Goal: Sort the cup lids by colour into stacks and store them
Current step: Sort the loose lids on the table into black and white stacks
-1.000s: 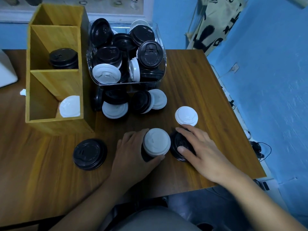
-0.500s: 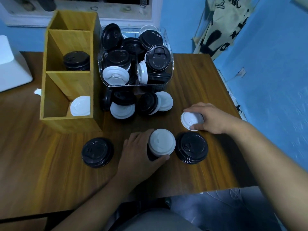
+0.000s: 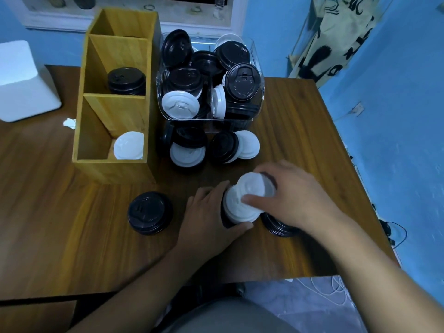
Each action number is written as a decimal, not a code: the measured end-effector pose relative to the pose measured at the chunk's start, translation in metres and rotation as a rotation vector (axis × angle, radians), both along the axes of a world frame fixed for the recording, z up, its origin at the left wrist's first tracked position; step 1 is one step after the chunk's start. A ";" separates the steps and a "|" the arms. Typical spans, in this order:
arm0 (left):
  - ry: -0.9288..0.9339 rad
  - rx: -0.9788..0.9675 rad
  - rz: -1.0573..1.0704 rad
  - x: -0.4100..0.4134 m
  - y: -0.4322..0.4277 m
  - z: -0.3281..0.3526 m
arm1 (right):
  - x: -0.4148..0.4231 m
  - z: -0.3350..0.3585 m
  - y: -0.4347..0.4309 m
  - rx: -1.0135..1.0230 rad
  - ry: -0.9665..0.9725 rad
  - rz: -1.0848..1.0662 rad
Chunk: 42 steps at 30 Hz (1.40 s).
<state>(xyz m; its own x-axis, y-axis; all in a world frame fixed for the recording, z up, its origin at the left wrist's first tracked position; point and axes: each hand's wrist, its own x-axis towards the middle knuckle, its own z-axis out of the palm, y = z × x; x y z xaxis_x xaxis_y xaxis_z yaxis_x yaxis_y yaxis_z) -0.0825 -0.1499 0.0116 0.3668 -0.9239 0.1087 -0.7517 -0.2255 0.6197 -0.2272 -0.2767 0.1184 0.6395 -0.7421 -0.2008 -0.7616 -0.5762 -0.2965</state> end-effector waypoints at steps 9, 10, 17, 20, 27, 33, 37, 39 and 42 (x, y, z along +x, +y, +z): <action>0.059 -0.021 -0.008 -0.001 0.000 0.001 | 0.020 -0.015 0.029 -0.045 0.079 0.025; 0.063 -0.022 -0.012 0.000 0.001 0.001 | 0.021 -0.016 0.030 -0.068 0.094 0.034; 0.038 -0.039 -0.029 -0.001 0.001 0.002 | 0.027 -0.019 0.021 -0.066 0.171 0.087; 0.020 -0.062 -0.017 -0.001 0.001 0.003 | 0.025 -0.018 0.001 0.007 0.000 0.073; 0.020 -0.050 -0.020 0.000 0.002 0.005 | 0.057 -0.028 -0.067 -0.051 -0.298 0.125; 0.025 -0.020 -0.035 0.001 0.003 0.005 | 0.101 -0.033 -0.068 -0.327 -0.070 0.285; 0.019 -0.018 -0.043 0.001 0.003 0.005 | 0.098 -0.034 -0.063 -0.407 -0.073 0.307; 0.019 -0.023 -0.041 0.001 0.003 0.005 | 0.097 -0.038 -0.063 -0.370 -0.065 0.301; 0.023 -0.025 -0.042 0.001 0.003 0.005 | 0.100 -0.044 -0.066 -0.301 -0.068 0.271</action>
